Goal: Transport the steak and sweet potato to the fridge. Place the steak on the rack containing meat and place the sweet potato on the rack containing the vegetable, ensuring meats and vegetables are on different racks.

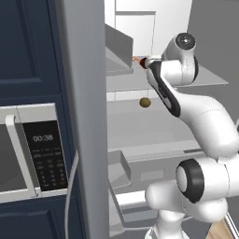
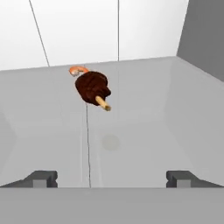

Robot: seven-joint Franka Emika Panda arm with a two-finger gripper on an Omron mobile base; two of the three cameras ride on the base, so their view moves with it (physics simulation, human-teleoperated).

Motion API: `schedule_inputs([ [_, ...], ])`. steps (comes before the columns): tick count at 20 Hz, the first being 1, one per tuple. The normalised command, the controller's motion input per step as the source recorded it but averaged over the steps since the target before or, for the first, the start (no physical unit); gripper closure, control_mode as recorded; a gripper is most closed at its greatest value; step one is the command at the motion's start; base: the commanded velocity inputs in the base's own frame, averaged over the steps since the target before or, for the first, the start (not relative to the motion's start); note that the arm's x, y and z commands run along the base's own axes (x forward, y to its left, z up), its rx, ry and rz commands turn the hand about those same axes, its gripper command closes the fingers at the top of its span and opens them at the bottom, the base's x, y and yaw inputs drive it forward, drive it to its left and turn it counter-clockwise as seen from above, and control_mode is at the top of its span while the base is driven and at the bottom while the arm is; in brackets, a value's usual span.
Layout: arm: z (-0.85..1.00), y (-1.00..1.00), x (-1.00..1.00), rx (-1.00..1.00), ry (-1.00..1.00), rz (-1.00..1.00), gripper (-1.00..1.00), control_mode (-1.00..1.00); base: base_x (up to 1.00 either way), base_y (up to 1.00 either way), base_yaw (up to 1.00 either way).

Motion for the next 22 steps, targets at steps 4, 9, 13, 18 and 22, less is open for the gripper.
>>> schedule_inputs([
  [4, 0.58, 0.00, -1.00, 0.14, 0.11, -0.03, -1.00, -1.00, 0.00, 0.00, 0.00],
  [9, 0.09, 0.07, -1.00, 0.10, 0.15, 0.00, -1.00, -1.00, 0.00, 0.00, 0.00],
  [13, 0.00, 0.01, -1.00, 0.01, 0.08, 0.00, -1.00, -1.00, 0.00, 0.00, 0.00],
  [18, -0.17, 0.03, -0.99, -0.04, 0.00, 0.00, -1.00, -1.00, 0.00, 0.00, 0.00],
  [22, -0.19, 0.18, -0.82, -0.05, -0.02, 0.01, -1.00, -1.00, 0.00, 0.00, 0.00],
])
